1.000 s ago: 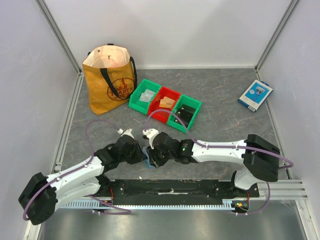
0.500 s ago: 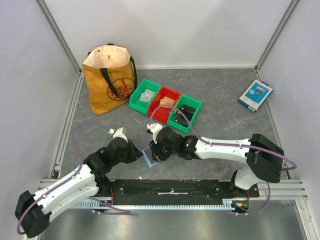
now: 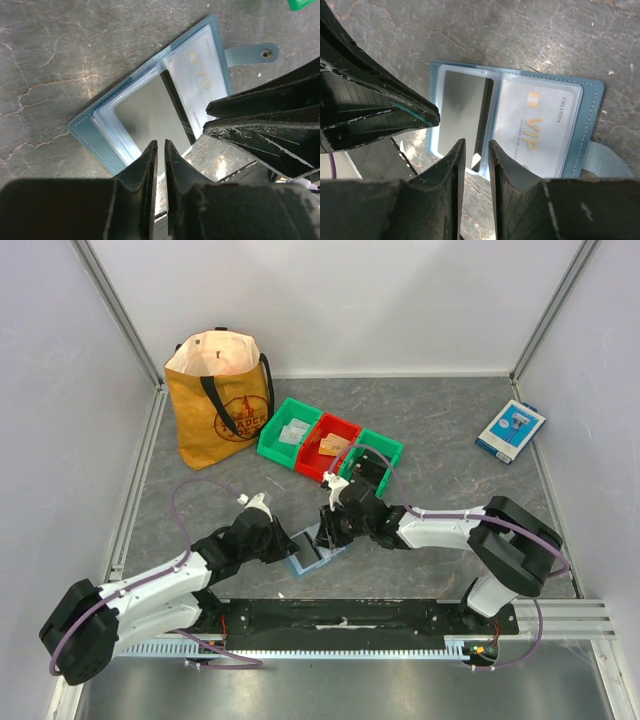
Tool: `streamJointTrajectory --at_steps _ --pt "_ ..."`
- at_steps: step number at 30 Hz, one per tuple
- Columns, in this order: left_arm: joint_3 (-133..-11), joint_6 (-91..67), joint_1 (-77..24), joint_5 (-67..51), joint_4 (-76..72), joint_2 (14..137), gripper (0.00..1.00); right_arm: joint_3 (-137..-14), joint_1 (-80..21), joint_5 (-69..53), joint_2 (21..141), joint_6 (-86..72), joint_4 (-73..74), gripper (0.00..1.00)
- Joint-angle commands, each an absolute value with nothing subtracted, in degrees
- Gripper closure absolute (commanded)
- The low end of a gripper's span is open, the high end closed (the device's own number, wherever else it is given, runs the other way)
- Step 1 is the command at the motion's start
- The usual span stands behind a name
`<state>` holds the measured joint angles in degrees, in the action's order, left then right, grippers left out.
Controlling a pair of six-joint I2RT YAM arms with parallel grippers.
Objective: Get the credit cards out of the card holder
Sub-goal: Remove the credit card from the card holder.
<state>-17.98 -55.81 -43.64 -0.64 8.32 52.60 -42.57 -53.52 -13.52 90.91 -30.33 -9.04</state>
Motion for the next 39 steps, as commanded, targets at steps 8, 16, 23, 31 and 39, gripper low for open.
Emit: streamJointTrajectory --at_steps 8,16,23,31,39 --pt "-13.01 -55.98 -43.86 -0.26 2.72 57.92 0.92 -36.74 -51.68 -19.07 96.68 -35.77 -24.16 0.70" --pt "-12.22 -57.92 -43.77 1.93 6.15 56.61 0.98 -32.96 -51.07 -20.91 97.03 -39.02 -30.75 0.75" --pt "-11.95 -58.36 -43.68 2.37 8.00 55.55 0.98 -31.11 -49.92 -24.25 96.68 -40.34 -34.98 0.76" --pt "-12.22 -58.01 -43.68 2.11 8.09 55.90 0.98 -30.94 -49.66 -25.75 98.52 -41.48 -37.53 0.85" --pt "-12.22 -58.01 -43.68 2.11 8.35 55.72 0.98 -29.71 -48.61 -25.40 98.88 -41.84 -38.15 1.00"
